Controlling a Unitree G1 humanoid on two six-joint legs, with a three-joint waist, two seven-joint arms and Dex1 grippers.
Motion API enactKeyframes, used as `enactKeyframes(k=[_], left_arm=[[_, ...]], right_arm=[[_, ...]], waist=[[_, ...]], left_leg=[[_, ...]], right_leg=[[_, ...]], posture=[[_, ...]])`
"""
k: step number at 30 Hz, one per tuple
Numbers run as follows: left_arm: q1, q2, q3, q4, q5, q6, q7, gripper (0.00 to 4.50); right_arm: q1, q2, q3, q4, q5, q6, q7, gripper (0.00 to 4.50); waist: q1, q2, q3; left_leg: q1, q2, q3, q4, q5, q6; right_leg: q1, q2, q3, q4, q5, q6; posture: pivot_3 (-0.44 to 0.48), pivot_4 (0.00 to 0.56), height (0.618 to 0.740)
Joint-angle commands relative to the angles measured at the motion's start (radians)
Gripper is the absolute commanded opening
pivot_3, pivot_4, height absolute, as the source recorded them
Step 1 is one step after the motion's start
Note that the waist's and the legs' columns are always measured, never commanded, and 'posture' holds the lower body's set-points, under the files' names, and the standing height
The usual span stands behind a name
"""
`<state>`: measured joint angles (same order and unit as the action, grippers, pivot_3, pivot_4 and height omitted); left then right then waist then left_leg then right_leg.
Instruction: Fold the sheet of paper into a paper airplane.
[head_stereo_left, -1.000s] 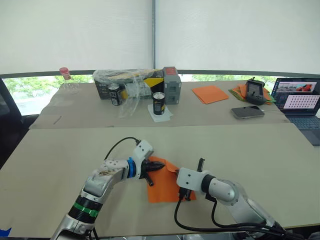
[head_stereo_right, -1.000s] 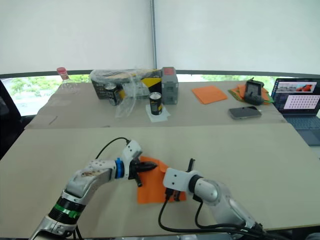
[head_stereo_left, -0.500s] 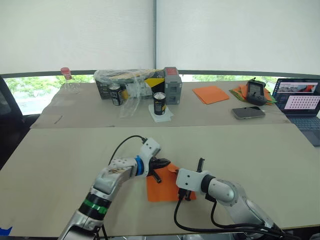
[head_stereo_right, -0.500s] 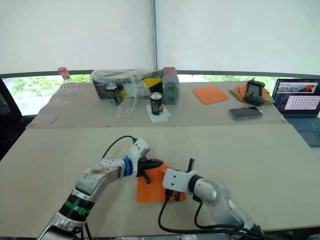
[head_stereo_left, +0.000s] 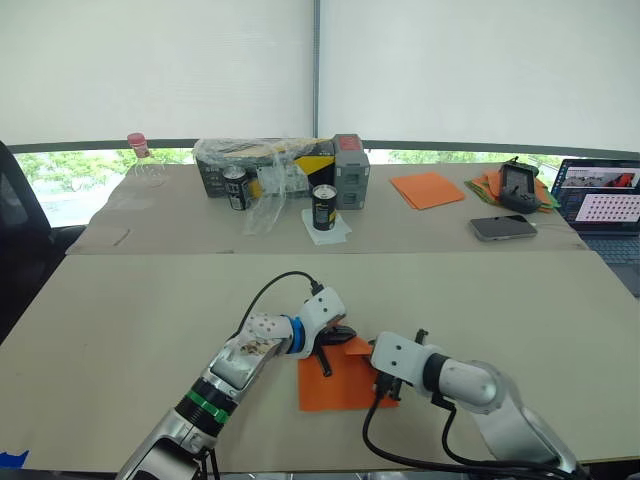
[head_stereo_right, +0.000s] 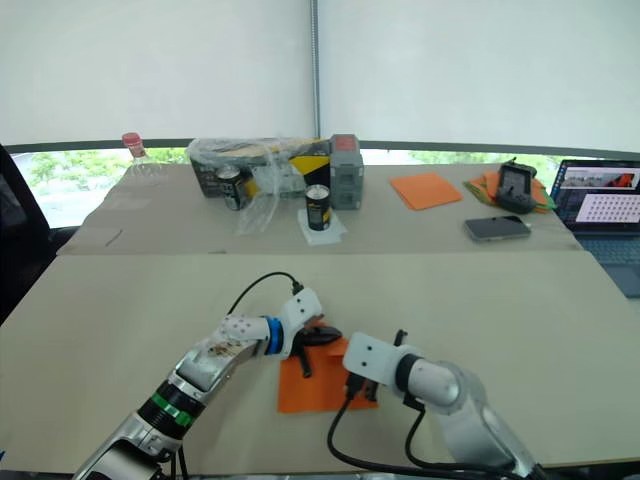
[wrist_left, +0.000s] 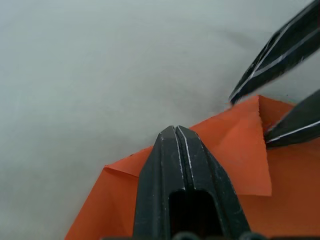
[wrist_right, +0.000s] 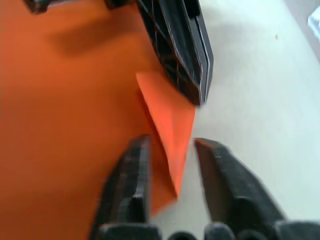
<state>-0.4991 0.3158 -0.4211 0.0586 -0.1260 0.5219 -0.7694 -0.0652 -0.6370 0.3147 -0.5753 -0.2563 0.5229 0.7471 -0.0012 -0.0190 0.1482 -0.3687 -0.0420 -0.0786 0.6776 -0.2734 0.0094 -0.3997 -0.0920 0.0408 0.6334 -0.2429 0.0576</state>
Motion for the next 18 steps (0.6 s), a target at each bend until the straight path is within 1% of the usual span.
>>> enactKeyframes(k=[1,3,4,6,7,10,11,14,18], left_arm=[[0.019,0.003,-0.012,0.050,0.030,0.013,0.003,0.00],[0.021,0.000,-0.010,0.050,0.031,0.011,0.001,0.00],[0.023,0.000,-0.009,0.049,0.031,0.010,0.000,0.00],[0.026,-0.002,-0.007,0.045,0.031,0.012,0.000,0.00],[0.028,-0.002,-0.006,0.042,0.031,0.013,0.001,0.00],[0.038,0.000,-0.005,0.030,0.032,0.017,0.002,0.00],[0.042,0.001,-0.005,0.025,0.034,0.019,0.003,0.00],[0.046,0.004,-0.005,0.014,0.036,0.023,0.003,0.00],[0.045,0.007,-0.001,0.004,0.037,0.030,0.001,0.00]], right_arm=[[0.005,0.009,-0.101,-0.096,0.074,0.113,0.021,2.61],[-0.023,0.074,-0.178,-0.127,0.163,0.193,0.010,2.61],[-0.038,0.100,-0.201,-0.127,0.189,0.211,-0.002,2.38],[-0.058,0.117,-0.210,-0.109,0.210,0.239,-0.010,1.62],[-0.066,0.125,-0.206,-0.094,0.210,0.244,-0.022,1.35],[-0.073,0.174,-0.197,-0.049,0.228,0.285,-0.079,0.25],[-0.064,0.197,-0.190,-0.036,0.245,0.311,-0.088,0.07],[-0.042,0.264,-0.184,0.004,0.291,0.334,-0.120,0.07],[-0.033,0.301,-0.164,0.055,0.320,0.315,-0.145,0.07]], waist=[[0.000,0.000,0.000],[-0.001,0.000,0.000],[-0.002,0.000,0.000],[-0.003,0.000,0.000],[-0.003,0.000,0.000],[-0.003,0.000,0.000],[-0.003,0.000,0.000],[-0.004,0.000,0.000],[-0.010,0.000,0.000]], left_leg=[[0.000,0.000,0.000,0.000,0.000,0.000],[0.000,0.001,0.000,0.000,0.000,0.000],[0.000,0.001,0.000,0.000,0.000,0.000],[0.000,0.002,0.000,0.000,0.000,0.000],[0.000,0.002,0.000,0.000,0.000,0.000],[0.000,0.002,0.000,0.000,0.000,0.000],[0.000,0.002,0.000,-0.001,0.000,0.000],[0.000,0.002,0.000,-0.001,0.000,0.000],[-0.001,0.002,0.000,-0.001,0.000,0.000]], right_leg=[[0.000,0.000,0.000,0.000,0.000,0.000],[0.000,0.000,0.000,0.000,0.000,0.000],[0.000,0.001,0.000,0.001,0.000,0.000],[0.000,0.001,0.000,0.001,0.000,-0.001],[0.000,0.001,0.000,0.001,0.000,-0.001],[-0.001,0.001,0.000,0.000,0.000,-0.001],[-0.001,0.001,0.000,0.000,0.000,-0.001],[-0.002,0.001,0.000,0.001,0.000,-0.001],[-0.002,0.000,0.001,0.001,0.000,-0.001]], posture=[[0.000,0.150,0.740],[0.000,0.150,0.740],[0.000,0.150,0.740],[0.000,0.150,0.740],[0.000,0.150,0.740],[0.000,0.150,0.740],[0.000,0.150,0.740],[0.000,0.150,0.740],[0.000,0.150,0.740]])
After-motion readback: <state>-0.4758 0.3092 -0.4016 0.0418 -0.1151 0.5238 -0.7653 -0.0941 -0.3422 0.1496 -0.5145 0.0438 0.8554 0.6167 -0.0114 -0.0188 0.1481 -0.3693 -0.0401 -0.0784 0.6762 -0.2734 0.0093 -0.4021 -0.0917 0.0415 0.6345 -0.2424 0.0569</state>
